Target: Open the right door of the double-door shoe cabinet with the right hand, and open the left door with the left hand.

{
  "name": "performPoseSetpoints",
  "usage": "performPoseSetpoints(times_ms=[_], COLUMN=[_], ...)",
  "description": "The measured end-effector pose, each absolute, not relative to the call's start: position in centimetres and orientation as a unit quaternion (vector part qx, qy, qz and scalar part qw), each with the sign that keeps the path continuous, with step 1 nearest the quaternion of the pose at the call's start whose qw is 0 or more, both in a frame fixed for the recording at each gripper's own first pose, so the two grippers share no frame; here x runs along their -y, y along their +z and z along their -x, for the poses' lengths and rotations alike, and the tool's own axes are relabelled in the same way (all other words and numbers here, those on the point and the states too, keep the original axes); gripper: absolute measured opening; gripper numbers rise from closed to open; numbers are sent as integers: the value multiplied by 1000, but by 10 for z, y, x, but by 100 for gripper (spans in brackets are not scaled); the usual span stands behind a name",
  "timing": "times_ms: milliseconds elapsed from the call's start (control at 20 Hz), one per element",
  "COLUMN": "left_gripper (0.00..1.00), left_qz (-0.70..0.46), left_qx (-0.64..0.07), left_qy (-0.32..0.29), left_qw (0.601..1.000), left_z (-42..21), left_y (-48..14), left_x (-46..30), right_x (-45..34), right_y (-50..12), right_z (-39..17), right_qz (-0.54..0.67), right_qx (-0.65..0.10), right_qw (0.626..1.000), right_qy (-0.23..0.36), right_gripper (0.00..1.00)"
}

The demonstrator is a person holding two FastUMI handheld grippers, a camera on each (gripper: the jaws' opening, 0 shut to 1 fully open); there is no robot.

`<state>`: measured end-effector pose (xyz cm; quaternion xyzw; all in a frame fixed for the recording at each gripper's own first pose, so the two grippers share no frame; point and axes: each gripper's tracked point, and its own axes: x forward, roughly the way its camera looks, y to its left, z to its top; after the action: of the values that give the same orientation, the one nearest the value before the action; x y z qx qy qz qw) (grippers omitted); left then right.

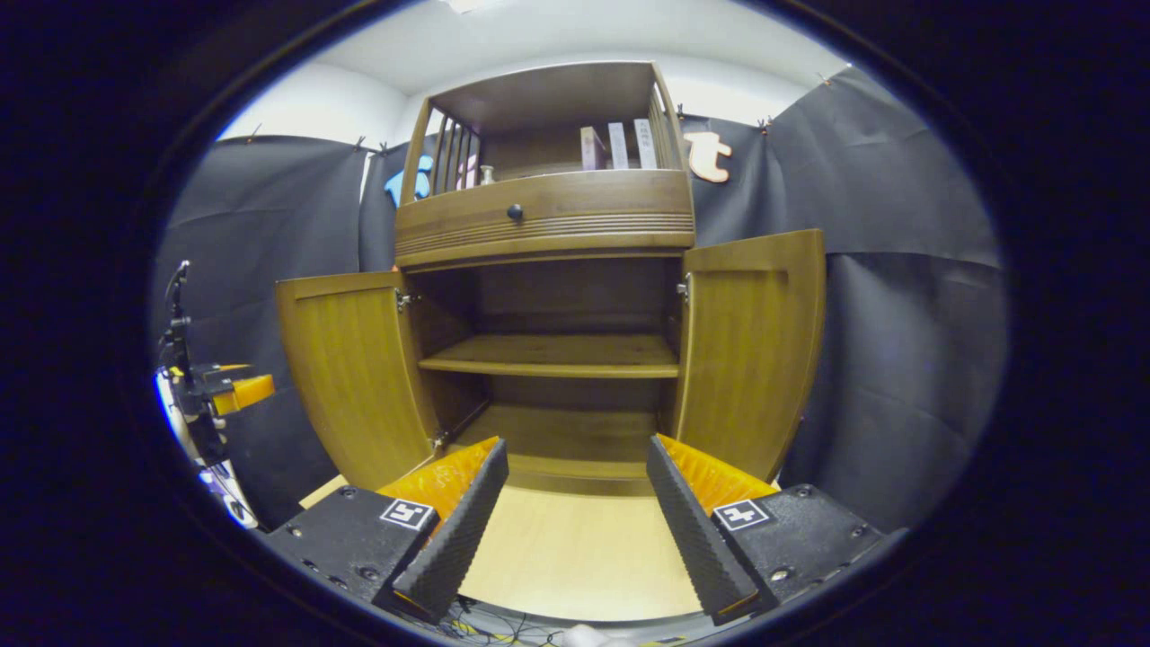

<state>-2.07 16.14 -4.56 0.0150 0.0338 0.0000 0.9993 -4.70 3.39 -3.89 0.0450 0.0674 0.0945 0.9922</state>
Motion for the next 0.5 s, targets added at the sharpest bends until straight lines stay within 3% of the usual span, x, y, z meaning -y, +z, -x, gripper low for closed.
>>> performPoseSetpoints(times_ms=[50, 100, 250, 300, 500], left_gripper=[95, 100, 100, 96, 95], left_qz=[0, 18, 30, 26, 24], left_qx=[-32, -29, -12, -10, -22], left_qy=[7, 12, 39, 48, 38], left_qw=[999, 999, 999, 998, 999], left_z=[23, 26, 36, 38, 43], left_y=[-36, -26, 3, 7, 2], left_x=[-147, -130, -91, -80, -13], right_x=[-27, -19, 5, 13, 39], right_y=[-34, -29, -18, -16, -16], right_z=[49, 51, 55, 56, 61], right_qz=[-49, -52, -57, -59, -65], right_qx=[-62, -55, -40, -36, -34], right_qw=[992, 993, 994, 994, 994], right_qy=[94, 92, 87, 84, 76], right_gripper=[100, 98, 98, 100, 99])
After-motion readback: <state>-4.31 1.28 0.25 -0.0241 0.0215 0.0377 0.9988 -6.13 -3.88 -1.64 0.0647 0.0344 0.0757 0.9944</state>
